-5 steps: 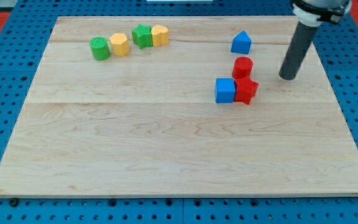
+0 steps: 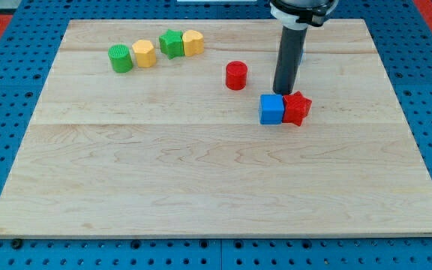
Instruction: Separate blue cube from red star
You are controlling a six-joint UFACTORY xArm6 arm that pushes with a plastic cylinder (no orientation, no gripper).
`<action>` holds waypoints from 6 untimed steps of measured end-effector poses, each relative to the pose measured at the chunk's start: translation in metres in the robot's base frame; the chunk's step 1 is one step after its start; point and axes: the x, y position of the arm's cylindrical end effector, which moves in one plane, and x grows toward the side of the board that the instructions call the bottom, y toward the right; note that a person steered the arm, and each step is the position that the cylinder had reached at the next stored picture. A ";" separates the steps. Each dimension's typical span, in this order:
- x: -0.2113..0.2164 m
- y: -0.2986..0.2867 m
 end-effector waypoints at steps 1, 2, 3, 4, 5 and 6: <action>0.038 -0.004; 0.082 -0.009; 0.098 -0.011; 0.102 0.002; 0.102 -0.009; 0.123 -0.017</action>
